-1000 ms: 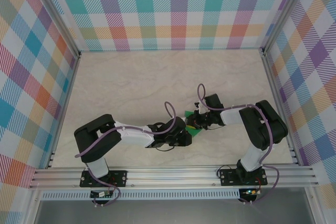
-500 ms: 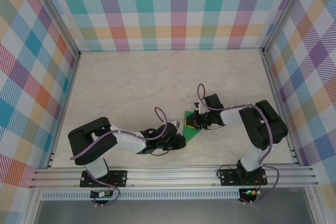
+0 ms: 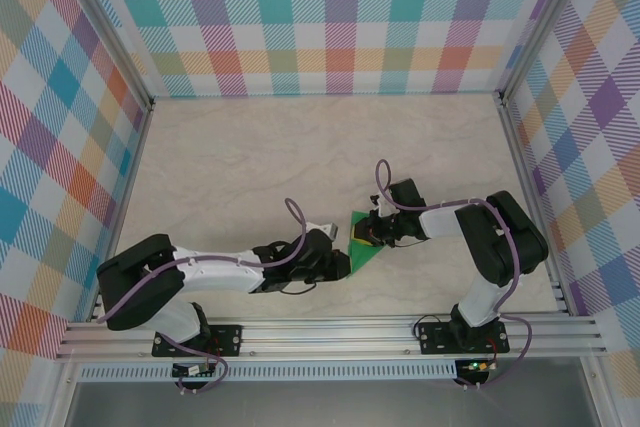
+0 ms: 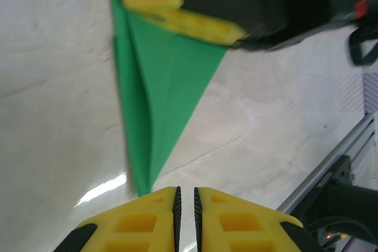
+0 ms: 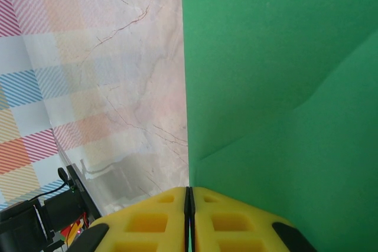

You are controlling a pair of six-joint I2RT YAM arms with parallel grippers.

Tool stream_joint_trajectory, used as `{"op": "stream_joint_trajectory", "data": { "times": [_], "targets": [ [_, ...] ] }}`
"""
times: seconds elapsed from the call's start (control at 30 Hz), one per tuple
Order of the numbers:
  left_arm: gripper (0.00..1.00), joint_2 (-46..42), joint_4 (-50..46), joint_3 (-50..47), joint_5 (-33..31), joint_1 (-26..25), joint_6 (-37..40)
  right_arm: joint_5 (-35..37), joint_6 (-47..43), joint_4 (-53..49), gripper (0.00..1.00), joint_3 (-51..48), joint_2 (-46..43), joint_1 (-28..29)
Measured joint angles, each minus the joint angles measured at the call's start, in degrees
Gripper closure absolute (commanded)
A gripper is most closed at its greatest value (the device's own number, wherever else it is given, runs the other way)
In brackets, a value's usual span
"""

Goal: Fold a paper plane with a square sheet of paper (pick it up from the middle)
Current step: Fourth fold the wing at the center of the table.

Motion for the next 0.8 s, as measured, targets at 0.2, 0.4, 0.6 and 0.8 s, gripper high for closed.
{"op": "stream_joint_trajectory", "data": {
  "times": [0.2, 0.4, 0.6, 0.8],
  "targets": [
    [0.85, 7.06, 3.30, 5.16, 0.04, 1.64, 0.61, 0.20, 0.83, 0.07, 0.88, 0.00, -0.11, 0.00],
    [0.85, 12.55, 5.57, 6.21, 0.04, 2.23, 0.61, 0.46, 0.85, 0.11, 0.88, -0.09, -0.26, 0.00],
    [0.86, 15.45, 6.40, 7.54, -0.59, 2.29, 0.61, 0.55, 1.05, 0.24, 0.88, -0.15, -0.37, 0.02],
    [0.91, 17.16, 6.14, 7.67, -2.49, 2.29, -0.63, 0.68, 1.05, 0.04, 0.88, -0.13, -0.52, 0.04]
  ]
}}
